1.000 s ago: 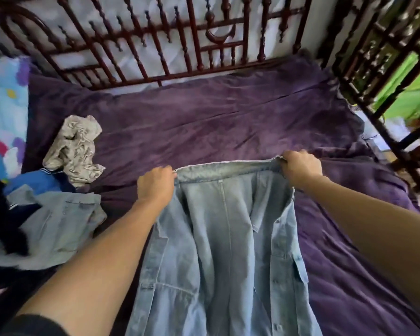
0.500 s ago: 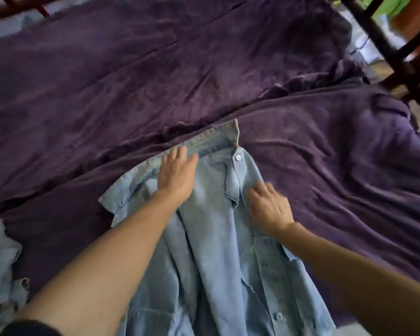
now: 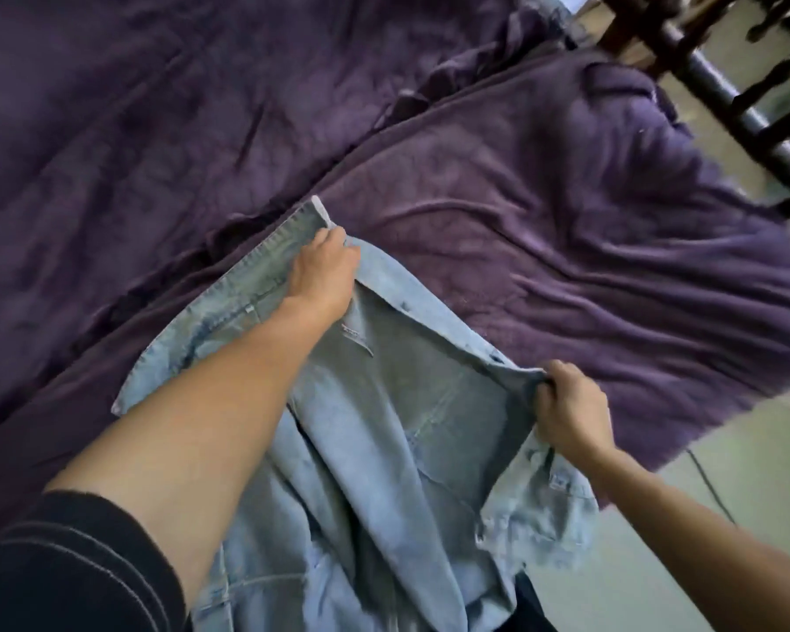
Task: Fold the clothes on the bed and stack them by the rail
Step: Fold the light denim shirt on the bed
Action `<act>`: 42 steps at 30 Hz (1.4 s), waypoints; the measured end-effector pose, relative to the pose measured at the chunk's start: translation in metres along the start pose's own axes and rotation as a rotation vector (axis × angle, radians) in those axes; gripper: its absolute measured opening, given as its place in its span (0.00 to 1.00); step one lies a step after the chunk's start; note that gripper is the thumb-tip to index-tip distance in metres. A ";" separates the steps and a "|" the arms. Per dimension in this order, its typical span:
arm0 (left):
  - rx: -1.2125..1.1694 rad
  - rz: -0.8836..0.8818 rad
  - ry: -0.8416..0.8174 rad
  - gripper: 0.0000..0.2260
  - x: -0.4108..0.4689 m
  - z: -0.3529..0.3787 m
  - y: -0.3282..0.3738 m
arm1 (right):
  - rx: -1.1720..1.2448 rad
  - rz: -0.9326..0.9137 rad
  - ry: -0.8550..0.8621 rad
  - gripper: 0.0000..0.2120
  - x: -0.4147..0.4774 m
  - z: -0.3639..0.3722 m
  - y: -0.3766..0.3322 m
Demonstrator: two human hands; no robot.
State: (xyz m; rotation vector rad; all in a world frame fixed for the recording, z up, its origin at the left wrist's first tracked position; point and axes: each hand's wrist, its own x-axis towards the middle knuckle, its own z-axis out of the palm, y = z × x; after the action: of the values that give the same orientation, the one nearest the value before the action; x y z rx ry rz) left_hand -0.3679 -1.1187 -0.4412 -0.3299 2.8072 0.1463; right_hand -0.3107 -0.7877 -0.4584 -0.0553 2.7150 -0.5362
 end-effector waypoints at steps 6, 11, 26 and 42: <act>-0.278 -0.214 -0.059 0.12 -0.032 -0.018 -0.015 | 0.300 -0.222 -0.007 0.11 -0.040 -0.041 -0.062; -1.190 -0.633 -0.269 0.33 -0.069 -0.012 -0.032 | 0.210 -0.517 -0.338 0.19 -0.142 0.005 -0.106; -1.332 -0.988 0.248 0.05 -0.175 0.015 -0.197 | -0.034 -0.441 -0.708 0.04 -0.302 0.128 -0.155; -1.297 -1.006 0.308 0.18 -0.192 0.098 -0.238 | 0.170 -0.101 -0.153 0.24 -0.026 0.137 -0.259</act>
State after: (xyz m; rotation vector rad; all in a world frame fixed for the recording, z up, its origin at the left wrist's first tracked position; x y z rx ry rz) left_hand -0.1042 -1.2955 -0.4887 -2.0142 1.9718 1.6932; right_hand -0.2449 -1.0741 -0.4696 -0.1822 2.5186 -0.7584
